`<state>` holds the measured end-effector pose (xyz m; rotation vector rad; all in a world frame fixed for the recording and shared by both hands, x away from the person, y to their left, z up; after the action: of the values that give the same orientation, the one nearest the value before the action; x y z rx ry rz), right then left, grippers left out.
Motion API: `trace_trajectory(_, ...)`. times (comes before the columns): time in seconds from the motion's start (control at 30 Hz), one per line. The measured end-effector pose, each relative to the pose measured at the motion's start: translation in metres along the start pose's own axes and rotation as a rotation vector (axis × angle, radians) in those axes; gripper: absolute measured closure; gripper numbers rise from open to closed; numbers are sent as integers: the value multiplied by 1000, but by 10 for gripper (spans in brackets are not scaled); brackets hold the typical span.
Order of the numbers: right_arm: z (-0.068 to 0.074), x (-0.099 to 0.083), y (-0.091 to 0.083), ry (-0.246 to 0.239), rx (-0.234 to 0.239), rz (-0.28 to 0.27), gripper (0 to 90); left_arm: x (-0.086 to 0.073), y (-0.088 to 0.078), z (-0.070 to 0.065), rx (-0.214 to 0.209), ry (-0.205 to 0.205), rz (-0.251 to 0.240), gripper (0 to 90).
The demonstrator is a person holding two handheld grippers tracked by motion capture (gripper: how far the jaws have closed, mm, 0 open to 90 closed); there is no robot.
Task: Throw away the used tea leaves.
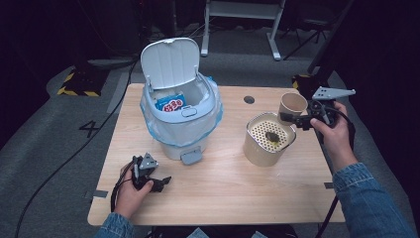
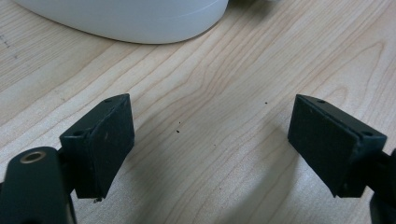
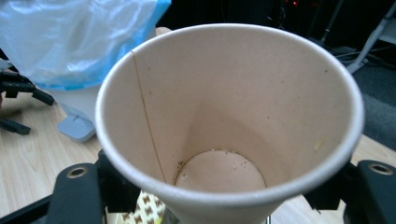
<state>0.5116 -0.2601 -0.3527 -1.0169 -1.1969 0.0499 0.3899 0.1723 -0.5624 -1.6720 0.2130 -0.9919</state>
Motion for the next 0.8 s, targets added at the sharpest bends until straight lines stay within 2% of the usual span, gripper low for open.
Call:
trace_trajectory(0.57, 23, 82, 8, -125, 71, -16, 288, -1, 0, 0, -2, 5, -1, 155)
trace_trajectory(0.8, 38, 114, 17, -144, 100, -28, 286, 0, 0, 1, -4, 16, 1, 153)
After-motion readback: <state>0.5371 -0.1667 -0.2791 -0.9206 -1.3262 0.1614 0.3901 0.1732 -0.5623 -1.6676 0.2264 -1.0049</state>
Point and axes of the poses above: each handheld gripper's, and its own axes: y roughly forward along the jaws, x roughly out of its top, z roughly to its left, the point moved 8 cm from there along y, roughly forward along the jaws, and after that the axes turned 14 degrees about z, right-handed, at the moved point
